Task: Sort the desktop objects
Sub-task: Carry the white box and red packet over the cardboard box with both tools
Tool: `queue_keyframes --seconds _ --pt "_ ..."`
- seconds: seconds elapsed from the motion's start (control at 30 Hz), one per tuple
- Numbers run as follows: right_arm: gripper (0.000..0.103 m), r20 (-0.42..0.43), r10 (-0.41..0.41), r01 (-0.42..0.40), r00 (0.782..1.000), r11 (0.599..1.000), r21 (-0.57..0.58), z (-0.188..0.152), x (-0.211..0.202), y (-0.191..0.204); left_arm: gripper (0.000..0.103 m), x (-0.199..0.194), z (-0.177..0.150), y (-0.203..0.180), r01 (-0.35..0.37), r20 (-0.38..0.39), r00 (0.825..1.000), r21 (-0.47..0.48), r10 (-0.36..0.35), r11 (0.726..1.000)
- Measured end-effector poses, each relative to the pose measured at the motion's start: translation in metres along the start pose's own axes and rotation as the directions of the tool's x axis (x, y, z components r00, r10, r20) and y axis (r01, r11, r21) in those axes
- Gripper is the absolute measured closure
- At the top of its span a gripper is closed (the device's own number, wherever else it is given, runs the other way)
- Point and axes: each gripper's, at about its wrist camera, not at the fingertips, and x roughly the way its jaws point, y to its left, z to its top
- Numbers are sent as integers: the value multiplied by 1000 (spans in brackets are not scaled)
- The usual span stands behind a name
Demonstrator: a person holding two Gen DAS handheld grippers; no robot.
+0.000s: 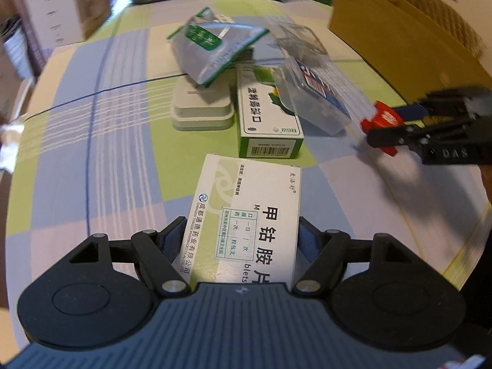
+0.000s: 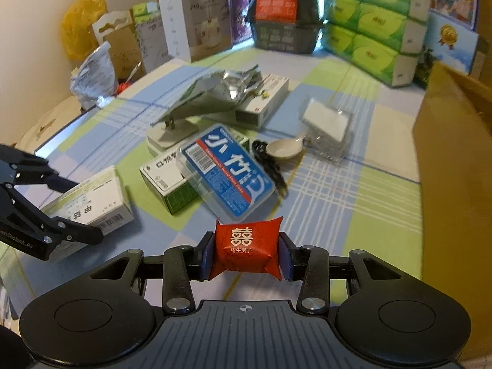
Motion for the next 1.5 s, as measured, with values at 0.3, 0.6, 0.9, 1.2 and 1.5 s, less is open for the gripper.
queue_keyframes --seconds 0.3,0.6,0.9,1.2,1.5 --pt "63 153 -33 23 988 998 65 6 -91 6 32 -54 26 -41 -34 85 996 -65 40 997" --pt "63 214 -253 216 943 959 182 21 -189 -86 32 -87 99 -148 66 196 978 3 -65 998" --pt "63 156 -348 292 924 909 299 -7 -218 -176 32 -69 164 -241 161 221 962 6 -159 987" --pt "63 138 -349 283 927 891 353 -22 -212 -217 32 -23 195 -282 200 181 964 -21 -194 979" --pt "63 109 -330 274 938 895 352 -23 -185 -237 32 10 209 -297 235 166 961 -67 -221 970"
